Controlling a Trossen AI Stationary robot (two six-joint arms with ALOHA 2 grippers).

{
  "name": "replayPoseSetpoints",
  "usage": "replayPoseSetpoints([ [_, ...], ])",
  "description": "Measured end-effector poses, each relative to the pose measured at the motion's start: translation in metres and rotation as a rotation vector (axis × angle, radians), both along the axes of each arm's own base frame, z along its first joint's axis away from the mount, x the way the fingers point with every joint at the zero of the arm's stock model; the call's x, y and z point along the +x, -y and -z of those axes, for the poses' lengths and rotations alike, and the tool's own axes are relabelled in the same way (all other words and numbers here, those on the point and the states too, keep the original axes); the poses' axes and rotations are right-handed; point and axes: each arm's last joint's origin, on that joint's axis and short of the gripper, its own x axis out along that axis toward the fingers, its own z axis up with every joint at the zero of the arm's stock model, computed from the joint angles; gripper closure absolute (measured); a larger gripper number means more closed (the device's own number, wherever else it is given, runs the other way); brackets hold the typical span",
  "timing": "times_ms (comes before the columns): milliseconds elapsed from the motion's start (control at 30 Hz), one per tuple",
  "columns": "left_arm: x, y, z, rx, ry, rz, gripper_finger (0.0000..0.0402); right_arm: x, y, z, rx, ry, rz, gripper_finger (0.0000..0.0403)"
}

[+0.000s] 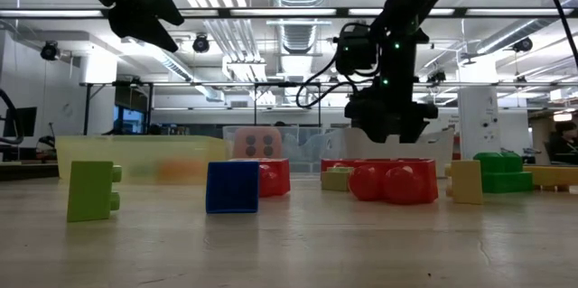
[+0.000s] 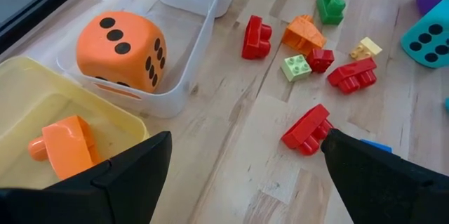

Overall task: Pick & Place Toys
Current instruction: Put the orange deck of cards into the white bin, then put the green game piece into the yellow bin

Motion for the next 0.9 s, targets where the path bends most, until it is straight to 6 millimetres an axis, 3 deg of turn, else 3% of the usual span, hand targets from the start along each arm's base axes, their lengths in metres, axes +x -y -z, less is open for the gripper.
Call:
replayPoseSetpoints([
  [533,0.0,0.0,0.0,-0.001,-0.001,0.002,0.0034,-0.002,0.0,-0.003,-0.004,0.009,0.024,0.0041],
  [900,0.0,0.0,0.0,-0.001,-0.001,0.004,0.0034,-0.004,-0.001,-0.025,-0.018,0.023,-0.008,0.004],
])
